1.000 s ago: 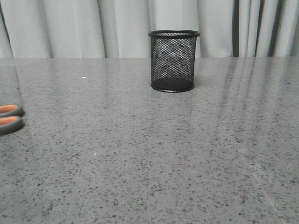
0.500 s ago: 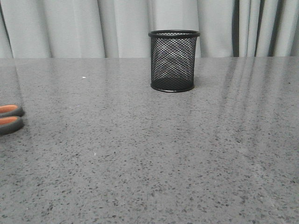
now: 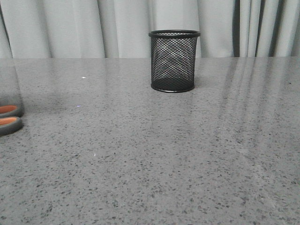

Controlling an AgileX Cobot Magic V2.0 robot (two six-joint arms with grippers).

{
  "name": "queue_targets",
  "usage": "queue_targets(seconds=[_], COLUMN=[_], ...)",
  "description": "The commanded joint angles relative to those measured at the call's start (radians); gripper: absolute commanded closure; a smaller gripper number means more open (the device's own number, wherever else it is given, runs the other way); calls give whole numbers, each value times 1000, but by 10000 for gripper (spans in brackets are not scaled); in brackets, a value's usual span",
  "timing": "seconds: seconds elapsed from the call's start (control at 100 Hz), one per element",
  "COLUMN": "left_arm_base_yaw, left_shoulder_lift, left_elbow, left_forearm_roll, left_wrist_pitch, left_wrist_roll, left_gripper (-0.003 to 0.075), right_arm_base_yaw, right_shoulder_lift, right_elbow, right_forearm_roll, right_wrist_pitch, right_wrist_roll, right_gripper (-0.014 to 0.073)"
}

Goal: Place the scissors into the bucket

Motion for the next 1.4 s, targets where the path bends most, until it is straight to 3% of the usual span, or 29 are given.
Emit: queue_targets(seconds=[0.0, 0.2, 0.37, 1.39], left_arm_base_yaw=[-2, -108, -162, -165], left_shoulder_lift=[21, 79, 93, 117], left_elbow=[-32, -32, -32, 26], left_forearm_roll=[-1, 183, 224, 231], left_wrist_pitch=[16, 16, 16, 16], left_wrist_roll=[12, 60, 64, 106], left_gripper=[321, 321, 321, 321], right_arm_base_yaw=[0, 0, 0, 0], right_shoulder_lift=[6, 6, 6, 6], right_elbow=[-35, -35, -35, -35], right_forearm_roll=[31, 31, 31, 31], right_wrist_pitch=[-60, -60, -60, -45], right_wrist_roll=[-26, -37, -41, -63], right_gripper=[188, 188, 188, 188])
